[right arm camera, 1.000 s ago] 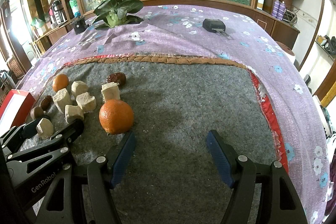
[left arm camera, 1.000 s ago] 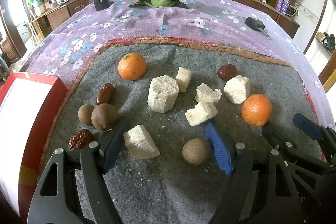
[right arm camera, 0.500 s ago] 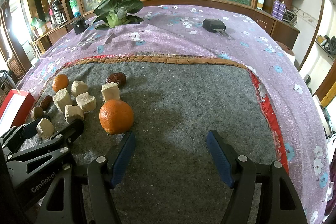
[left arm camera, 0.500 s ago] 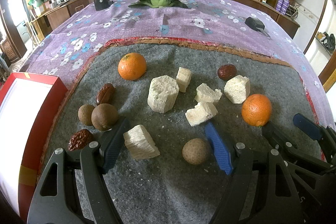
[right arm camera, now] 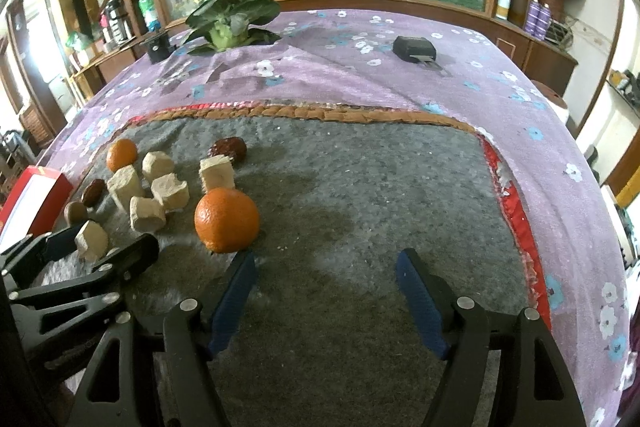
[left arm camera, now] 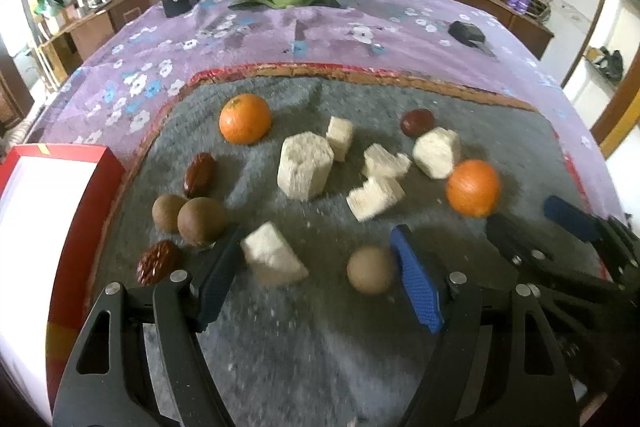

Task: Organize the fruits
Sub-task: 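Move both grippers over the scattered fruits on the gray mat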

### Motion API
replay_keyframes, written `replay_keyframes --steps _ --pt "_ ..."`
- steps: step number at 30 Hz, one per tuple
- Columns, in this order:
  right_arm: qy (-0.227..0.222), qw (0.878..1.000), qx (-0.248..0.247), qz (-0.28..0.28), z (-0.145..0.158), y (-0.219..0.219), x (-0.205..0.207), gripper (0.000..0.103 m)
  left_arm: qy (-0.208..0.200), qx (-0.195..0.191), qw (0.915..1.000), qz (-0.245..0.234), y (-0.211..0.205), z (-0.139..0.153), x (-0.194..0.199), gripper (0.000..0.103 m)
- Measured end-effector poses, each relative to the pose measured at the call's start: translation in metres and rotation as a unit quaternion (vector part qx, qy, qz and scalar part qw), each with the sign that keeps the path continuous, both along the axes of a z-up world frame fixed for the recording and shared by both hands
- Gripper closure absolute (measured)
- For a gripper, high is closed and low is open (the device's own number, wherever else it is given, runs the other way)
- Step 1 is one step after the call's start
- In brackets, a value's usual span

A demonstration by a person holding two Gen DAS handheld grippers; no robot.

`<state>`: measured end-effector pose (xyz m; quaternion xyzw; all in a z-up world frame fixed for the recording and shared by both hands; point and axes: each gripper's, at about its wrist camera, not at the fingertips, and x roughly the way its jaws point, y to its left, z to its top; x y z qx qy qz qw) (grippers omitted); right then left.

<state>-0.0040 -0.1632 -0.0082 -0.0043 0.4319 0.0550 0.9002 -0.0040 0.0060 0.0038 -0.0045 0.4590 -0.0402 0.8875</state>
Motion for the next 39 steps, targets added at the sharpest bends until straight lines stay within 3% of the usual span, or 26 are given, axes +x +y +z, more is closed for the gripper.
replay_keyframes --steps 10,18,27,35,39 --pt "0.01 1.0 -0.003 -0.003 0.008 -0.007 -0.011 0.03 -0.009 -0.007 0.9999 -0.002 0.015 0.015 -0.023 0.027" --pt "-0.027 1.0 0.01 -0.003 0.04 -0.024 -0.031 0.031 -0.044 0.021 0.9988 -0.003 0.046 0.041 -0.046 0.027" --pt "-0.031 0.997 0.031 0.064 0.046 0.001 -0.042 0.031 -0.012 -0.017 0.9988 -0.044 0.059 0.039 -0.054 0.027" --pt "-0.027 0.996 0.031 0.08 0.042 0.011 -0.04 0.031 -0.012 -0.019 0.9991 -0.036 0.071 0.036 -0.047 0.027" --pt "-0.025 0.996 0.03 0.082 0.041 0.01 -0.039 0.031 -0.009 -0.005 0.9981 -0.061 0.068 0.03 -0.041 0.027"
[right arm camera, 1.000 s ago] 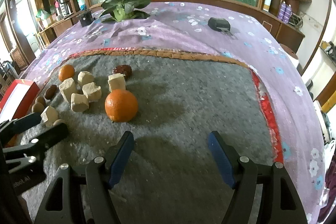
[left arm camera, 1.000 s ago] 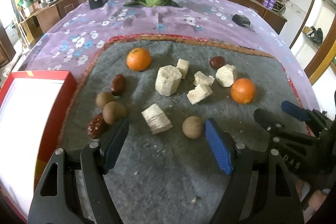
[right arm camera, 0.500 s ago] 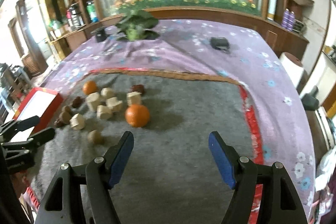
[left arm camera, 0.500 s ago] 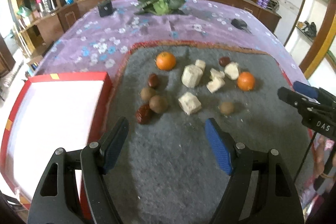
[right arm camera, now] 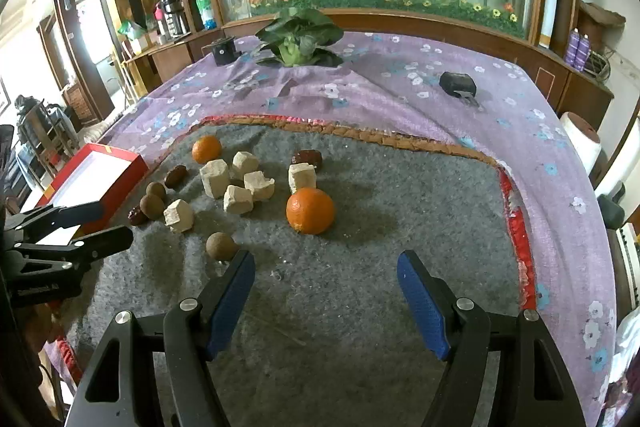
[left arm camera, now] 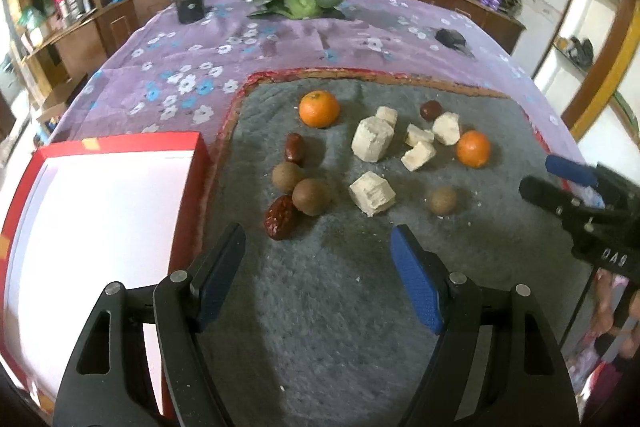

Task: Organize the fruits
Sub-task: 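Move both grippers over the scattered fruits on the gray mat, then grasp a red date with the left gripper while the right grasps a brown round fruit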

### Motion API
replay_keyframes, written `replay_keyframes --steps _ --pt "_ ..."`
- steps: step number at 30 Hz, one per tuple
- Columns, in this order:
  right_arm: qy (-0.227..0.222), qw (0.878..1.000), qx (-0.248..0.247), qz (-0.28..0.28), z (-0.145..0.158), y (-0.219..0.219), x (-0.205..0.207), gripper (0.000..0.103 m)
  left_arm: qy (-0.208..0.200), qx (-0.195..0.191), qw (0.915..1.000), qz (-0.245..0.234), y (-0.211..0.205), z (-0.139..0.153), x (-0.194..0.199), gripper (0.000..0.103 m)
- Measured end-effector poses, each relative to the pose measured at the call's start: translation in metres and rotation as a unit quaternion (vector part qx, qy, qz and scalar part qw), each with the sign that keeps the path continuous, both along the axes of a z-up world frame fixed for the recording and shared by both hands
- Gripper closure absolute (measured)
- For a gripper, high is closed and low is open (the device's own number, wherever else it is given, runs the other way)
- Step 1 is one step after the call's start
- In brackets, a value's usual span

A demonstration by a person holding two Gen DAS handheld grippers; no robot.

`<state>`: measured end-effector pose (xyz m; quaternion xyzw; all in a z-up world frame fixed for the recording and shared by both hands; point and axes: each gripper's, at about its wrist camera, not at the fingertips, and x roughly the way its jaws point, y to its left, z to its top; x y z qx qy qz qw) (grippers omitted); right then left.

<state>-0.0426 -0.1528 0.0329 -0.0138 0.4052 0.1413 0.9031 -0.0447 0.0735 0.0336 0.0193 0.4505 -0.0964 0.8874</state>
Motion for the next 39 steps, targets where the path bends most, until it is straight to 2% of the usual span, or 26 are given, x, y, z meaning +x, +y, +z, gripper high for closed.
replay_keyframes --steps 3,6,8,9,10,12,14,15,19,21,24,30,31,34,37,39 --pt "0.004 1.0 0.009 0.007 0.0 -0.001 0.002 0.031 0.004 0.017 0.9997 -0.019 -0.001 -0.006 0.006 0.029" --pt "0.005 1.0 0.013 0.021 0.0 0.001 0.002 0.032 0.012 0.012 0.9996 -0.024 0.005 -0.01 0.013 0.036" --pt "0.008 1.0 0.011 0.028 -0.002 0.005 0.004 0.041 0.015 0.015 0.9995 -0.024 0.009 -0.011 0.017 0.036" --pt "0.01 0.999 0.011 0.032 -0.002 0.007 0.005 0.042 0.016 0.017 0.9995 -0.023 0.01 -0.012 0.019 0.038" --pt "0.011 0.999 0.011 0.036 -0.003 0.009 0.005 0.042 0.018 0.014 0.9994 -0.026 0.011 -0.013 0.02 0.045" --pt "0.012 0.999 0.008 0.047 -0.004 0.014 0.005 0.044 0.027 0.011 0.999 -0.036 0.009 -0.014 0.023 0.052" --pt "0.016 0.998 0.007 0.059 -0.006 0.02 0.005 0.05 0.031 0.018 0.9986 -0.038 0.007 -0.017 0.025 0.053" --pt "0.017 0.998 0.008 0.064 -0.007 0.022 0.004 0.051 0.034 0.02 0.9985 -0.037 0.006 -0.019 0.026 0.056" --pt "0.026 0.995 0.022 0.091 -0.009 0.03 0.003 0.054 0.049 0.011 0.9983 -0.029 0.009 -0.024 0.03 0.074" --pt "0.035 0.993 0.044 0.106 -0.01 0.032 0.003 0.055 0.049 0.011 0.9982 -0.032 0.009 -0.023 0.028 0.085" --pt "0.04 0.99 0.064 0.121 -0.012 0.037 0.006 0.056 0.046 0.017 0.9985 -0.024 0.01 -0.022 0.025 0.085" --pt "0.034 0.988 0.028 0.145 -0.021 0.061 0.013 0.056 0.049 -0.002 0.9987 -0.011 0.015 -0.022 0.023 0.085" --pt "0.034 0.988 0.021 0.15 -0.023 0.066 0.015 0.058 0.049 -0.004 0.9987 -0.01 0.016 -0.022 0.023 0.085" --pt "0.049 0.987 0.008 0.153 -0.033 0.072 0.025 0.072 0.051 -0.01 0.9986 -0.007 0.018 -0.022 0.023 0.085" --pt "0.049 0.987 0.011 0.152 -0.033 0.07 0.024 0.08 0.051 -0.014 0.9986 -0.002 0.02 -0.019 0.021 0.085" --pt "0.048 0.988 0.014 0.149 -0.031 0.068 0.022 0.08 0.047 -0.018 0.9987 0.0 0.022 -0.016 0.018 0.085"
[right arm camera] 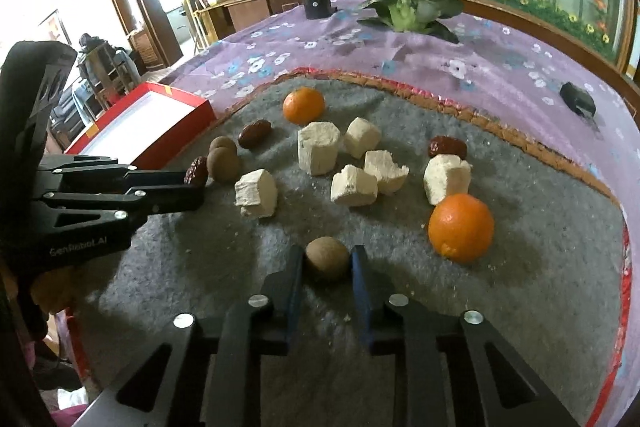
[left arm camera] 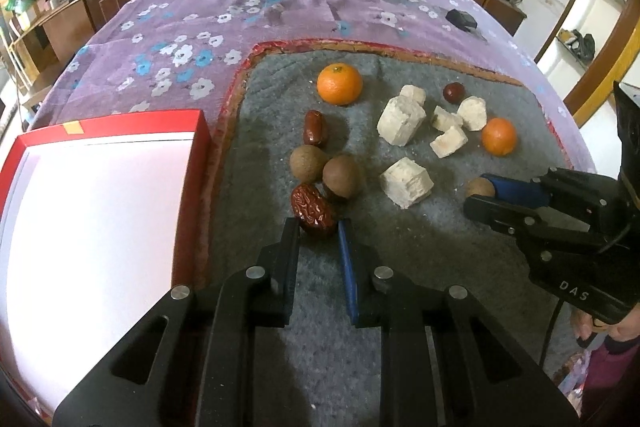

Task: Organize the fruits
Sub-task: 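Grasp a red date with the left gripper while the right grasps a brown round fruit, then carry the date and brown fruit into the red-rimmed tray and open both grippers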

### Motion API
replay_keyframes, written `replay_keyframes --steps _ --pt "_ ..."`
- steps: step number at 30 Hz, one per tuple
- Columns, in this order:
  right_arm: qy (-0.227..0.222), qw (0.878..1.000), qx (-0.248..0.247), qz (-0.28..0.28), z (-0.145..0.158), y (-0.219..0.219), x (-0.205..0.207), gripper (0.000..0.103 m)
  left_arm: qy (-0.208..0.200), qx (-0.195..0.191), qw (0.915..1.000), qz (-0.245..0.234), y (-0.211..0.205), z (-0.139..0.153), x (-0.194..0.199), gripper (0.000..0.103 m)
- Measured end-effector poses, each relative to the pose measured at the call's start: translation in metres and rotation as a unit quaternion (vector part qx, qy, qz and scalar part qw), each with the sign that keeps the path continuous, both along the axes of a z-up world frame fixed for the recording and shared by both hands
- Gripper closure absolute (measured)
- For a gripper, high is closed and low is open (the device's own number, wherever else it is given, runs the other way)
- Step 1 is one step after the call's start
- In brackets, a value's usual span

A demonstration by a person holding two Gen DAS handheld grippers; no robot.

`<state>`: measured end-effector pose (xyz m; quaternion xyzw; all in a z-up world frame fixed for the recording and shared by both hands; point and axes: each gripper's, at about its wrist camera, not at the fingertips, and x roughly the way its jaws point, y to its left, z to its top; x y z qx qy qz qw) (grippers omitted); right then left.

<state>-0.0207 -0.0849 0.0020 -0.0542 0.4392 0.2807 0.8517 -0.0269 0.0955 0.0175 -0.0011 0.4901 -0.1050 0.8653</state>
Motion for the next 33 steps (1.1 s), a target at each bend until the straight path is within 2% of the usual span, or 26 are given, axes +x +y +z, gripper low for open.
replay_keyframes --steps 6,17,24,33 --pt "-0.005 1.0 0.015 0.006 0.013 0.002 -0.008 0.08 -0.018 -0.013 0.9997 0.011 0.007 0.017 -0.012 0.085" --pt "-0.021 0.998 0.027 0.059 0.037 0.047 -0.019 0.081 -0.057 0.004 0.9964 0.063 0.051 0.049 -0.036 0.085" --pt "-0.026 0.995 0.022 0.099 0.043 0.09 -0.016 0.081 -0.057 0.015 0.9922 0.109 0.089 0.051 -0.039 0.085" --pt "-0.025 0.99 0.02 0.139 0.05 0.15 0.003 0.081 -0.035 0.02 0.9892 0.141 0.125 0.037 -0.018 0.085"
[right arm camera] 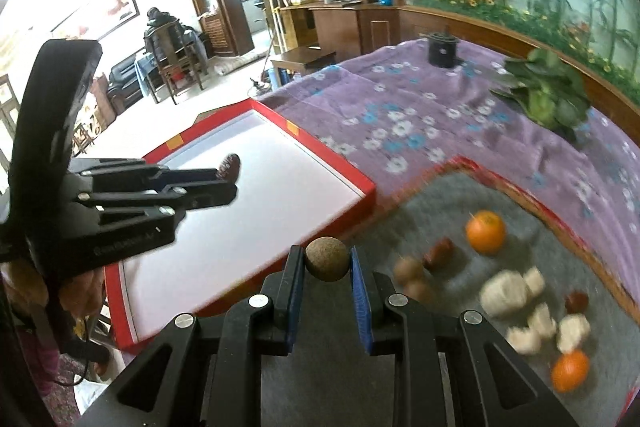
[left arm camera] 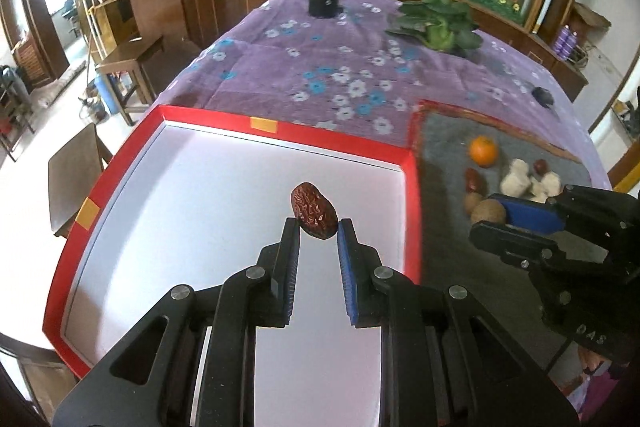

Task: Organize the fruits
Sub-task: 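Carry the date and brown fruit into the red-rimmed tray and open both grippers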

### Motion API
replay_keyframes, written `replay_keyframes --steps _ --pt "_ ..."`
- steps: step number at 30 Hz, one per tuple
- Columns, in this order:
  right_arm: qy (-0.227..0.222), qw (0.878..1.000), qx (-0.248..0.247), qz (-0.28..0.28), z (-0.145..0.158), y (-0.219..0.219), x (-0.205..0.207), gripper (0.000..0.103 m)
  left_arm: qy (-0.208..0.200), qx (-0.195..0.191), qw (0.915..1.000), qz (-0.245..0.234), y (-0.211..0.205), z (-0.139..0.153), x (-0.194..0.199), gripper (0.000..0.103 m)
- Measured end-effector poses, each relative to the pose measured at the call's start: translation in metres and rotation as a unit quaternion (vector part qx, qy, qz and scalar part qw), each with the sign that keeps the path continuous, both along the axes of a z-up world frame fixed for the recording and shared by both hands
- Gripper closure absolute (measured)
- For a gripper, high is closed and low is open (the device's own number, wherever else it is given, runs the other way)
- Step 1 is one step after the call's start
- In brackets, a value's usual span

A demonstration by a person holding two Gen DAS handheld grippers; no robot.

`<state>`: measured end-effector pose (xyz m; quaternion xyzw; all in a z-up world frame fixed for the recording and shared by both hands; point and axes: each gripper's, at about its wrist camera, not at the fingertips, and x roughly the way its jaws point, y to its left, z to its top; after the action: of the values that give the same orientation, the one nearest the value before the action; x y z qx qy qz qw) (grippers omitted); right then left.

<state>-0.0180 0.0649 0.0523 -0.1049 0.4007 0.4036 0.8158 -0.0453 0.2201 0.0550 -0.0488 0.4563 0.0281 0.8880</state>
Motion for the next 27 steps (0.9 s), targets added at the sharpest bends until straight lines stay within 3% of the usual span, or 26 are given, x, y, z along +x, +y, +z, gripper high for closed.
replay_keyframes --steps 9,16,21,24,27 --pt "0.015 1.0 -0.02 0.017 -0.019 0.048 0.03 0.081 0.023 -0.01 0.9997 0.007 0.016 -0.015 0.024 0.085" --pt "0.037 0.999 -0.023 0.017 -0.036 0.061 0.044 0.081 0.034 -0.009 0.9992 0.02 0.017 -0.025 0.031 0.084" --pt "0.028 0.999 -0.03 0.024 -0.036 0.065 0.041 0.078 0.053 -0.028 0.9976 0.035 0.023 -0.034 0.035 0.084" --pt "0.021 0.999 -0.03 0.024 -0.031 0.062 0.036 0.07 0.054 -0.026 0.9973 0.042 0.024 -0.035 0.033 0.077" --pt "0.013 1.0 -0.019 0.018 -0.023 0.051 0.03 0.064 0.045 -0.025 0.9975 0.049 0.024 -0.032 0.028 0.059"
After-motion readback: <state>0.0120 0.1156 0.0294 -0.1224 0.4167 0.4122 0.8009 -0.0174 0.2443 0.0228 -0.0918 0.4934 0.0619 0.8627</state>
